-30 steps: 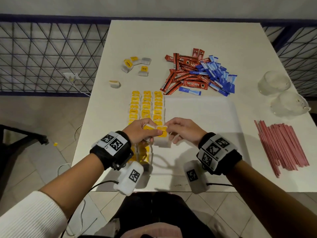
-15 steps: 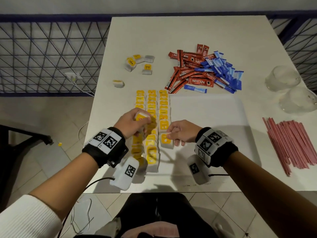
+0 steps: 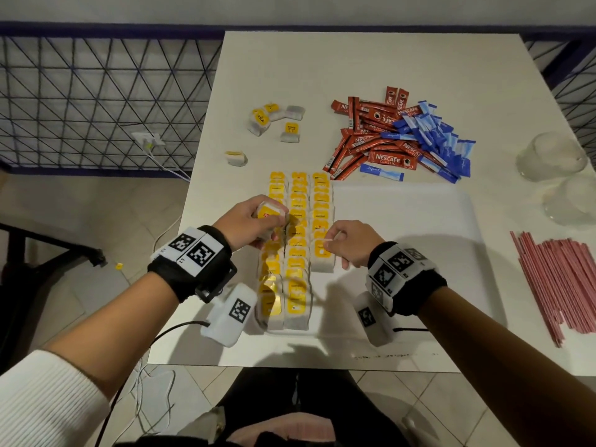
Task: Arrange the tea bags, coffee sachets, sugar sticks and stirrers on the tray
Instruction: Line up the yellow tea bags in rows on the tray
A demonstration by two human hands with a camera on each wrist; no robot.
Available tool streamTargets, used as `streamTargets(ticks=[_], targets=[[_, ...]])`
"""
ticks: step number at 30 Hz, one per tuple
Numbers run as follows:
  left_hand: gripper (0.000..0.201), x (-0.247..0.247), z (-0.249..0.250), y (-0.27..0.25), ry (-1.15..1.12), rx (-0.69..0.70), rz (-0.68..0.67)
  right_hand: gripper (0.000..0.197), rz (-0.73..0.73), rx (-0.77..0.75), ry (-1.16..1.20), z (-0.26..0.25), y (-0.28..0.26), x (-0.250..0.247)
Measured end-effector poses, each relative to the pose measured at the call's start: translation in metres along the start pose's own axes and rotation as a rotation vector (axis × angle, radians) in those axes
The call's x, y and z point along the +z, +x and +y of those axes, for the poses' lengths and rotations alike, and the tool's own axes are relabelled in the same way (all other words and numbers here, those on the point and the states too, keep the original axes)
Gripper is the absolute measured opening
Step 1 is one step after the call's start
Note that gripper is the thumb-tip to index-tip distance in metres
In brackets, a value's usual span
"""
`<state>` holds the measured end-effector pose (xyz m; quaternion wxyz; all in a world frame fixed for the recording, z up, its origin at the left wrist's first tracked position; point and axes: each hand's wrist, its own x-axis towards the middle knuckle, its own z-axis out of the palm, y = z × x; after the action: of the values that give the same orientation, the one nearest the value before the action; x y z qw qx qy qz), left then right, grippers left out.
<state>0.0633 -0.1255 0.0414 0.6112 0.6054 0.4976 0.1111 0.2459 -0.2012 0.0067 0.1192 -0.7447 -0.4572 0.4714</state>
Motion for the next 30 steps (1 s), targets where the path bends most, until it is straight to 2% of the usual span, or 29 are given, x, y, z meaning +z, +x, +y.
streamTargets(ticks=[2,7,13,18,22,25,30], targets=[[0.016,-0.001,-0.001,0.000,-0.005,-0.012,-0.006,0.007,0.021,0.001,-0.002,0.000,0.002,0.000],[0.020,-0.001,-0.004,0.001,-0.014,-0.035,-0.032,0.024,0.049,0.010,-0.049,0.001,0.006,0.003],[0.019,0.004,-0.004,0.002,-0.194,-0.117,-0.120,0.016,0.065,0.046,0.002,0.001,0.002,0.001],[0.021,0.012,-0.001,-0.001,-0.290,-0.111,-0.129,0.021,0.102,-0.066,0.066,-0.007,-0.009,-0.010],[0.017,0.023,0.003,-0.001,-0.311,-0.110,-0.107,0.009,0.026,-0.142,0.253,-0.021,-0.022,-0.019],[0.022,0.031,0.009,-0.001,-0.326,-0.113,-0.089,0.015,0.019,-0.166,0.411,-0.027,-0.028,-0.021],[0.014,0.040,0.019,-0.004,-0.366,-0.102,-0.116,0.015,0.102,-0.210,0.382,-0.020,-0.031,-0.024]])
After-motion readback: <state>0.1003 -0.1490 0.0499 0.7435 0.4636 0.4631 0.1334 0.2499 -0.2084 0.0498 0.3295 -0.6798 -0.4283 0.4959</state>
